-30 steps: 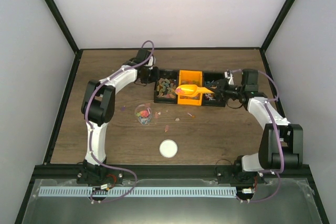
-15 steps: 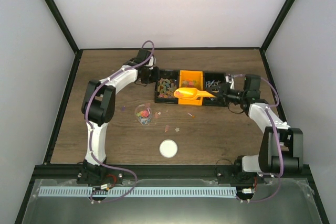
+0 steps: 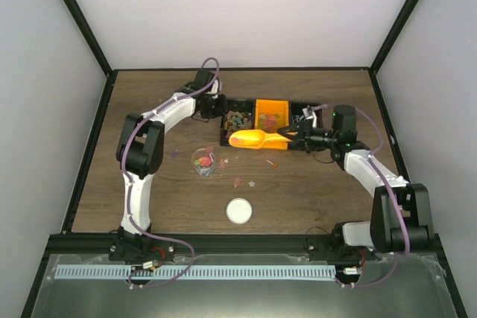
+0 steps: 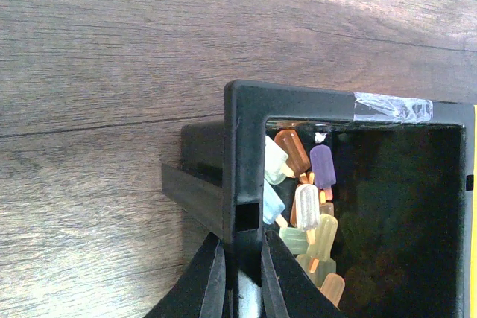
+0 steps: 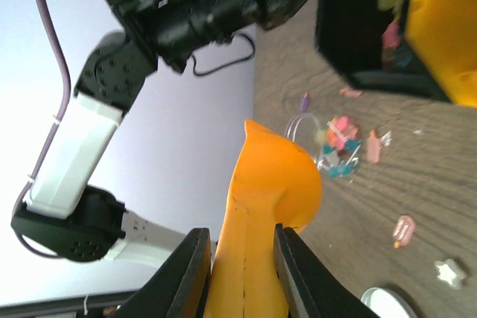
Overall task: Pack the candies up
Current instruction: Place the fake candies in the packing bottle.
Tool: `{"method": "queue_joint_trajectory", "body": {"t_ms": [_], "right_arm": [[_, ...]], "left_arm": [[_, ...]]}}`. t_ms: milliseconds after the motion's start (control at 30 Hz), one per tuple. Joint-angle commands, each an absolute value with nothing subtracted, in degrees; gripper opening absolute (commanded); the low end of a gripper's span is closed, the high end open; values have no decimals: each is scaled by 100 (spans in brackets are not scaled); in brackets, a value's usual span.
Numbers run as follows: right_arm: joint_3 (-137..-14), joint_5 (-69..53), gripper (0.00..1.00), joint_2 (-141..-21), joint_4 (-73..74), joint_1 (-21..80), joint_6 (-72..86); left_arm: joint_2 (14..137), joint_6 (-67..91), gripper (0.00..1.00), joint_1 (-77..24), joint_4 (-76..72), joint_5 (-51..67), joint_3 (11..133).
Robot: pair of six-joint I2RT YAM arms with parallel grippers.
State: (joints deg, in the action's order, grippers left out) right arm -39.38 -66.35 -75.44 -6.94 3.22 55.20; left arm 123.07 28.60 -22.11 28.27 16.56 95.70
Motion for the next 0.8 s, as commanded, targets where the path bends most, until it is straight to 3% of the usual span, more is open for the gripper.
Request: {"method": "queue_joint_trajectory", "body": {"t_ms": [0,767], "right_arm": [[-4056,-6576,1,-7723,-1228,889,5870],[-5994,-5415,1,-9012,957,2155,4408]], "left_arm": [[12488,3084,9,-2254,2725,1950,9738],[12480,3098,9,-2237,2663,1969,9644]]}}
